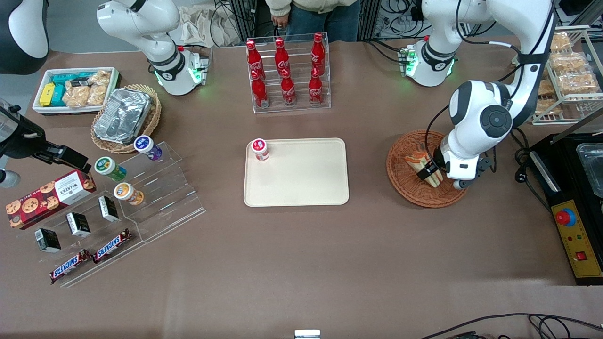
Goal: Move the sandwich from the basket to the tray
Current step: 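Close the left gripper on the wrapped sandwich's crust edge, then lift the sandwich up out of the basket with the left gripper, then carry the sandwich over the cream tray with the left gripper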
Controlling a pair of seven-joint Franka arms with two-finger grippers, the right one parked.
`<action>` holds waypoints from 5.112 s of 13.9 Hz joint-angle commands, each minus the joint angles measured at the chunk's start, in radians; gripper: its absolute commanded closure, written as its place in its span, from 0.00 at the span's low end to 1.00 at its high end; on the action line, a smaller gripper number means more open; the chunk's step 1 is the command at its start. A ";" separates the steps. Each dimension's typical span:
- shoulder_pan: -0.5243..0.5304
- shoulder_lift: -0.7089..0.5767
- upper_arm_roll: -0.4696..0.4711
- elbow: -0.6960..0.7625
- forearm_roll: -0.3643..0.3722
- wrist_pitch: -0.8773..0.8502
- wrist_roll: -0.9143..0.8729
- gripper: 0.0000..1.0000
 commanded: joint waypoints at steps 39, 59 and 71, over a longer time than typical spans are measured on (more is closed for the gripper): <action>0.024 0.015 -0.040 0.763 0.046 -0.936 0.375 1.00; -0.336 0.255 -0.106 0.715 -0.015 -0.538 0.323 1.00; -0.457 0.373 -0.097 0.526 0.001 -0.172 0.274 1.00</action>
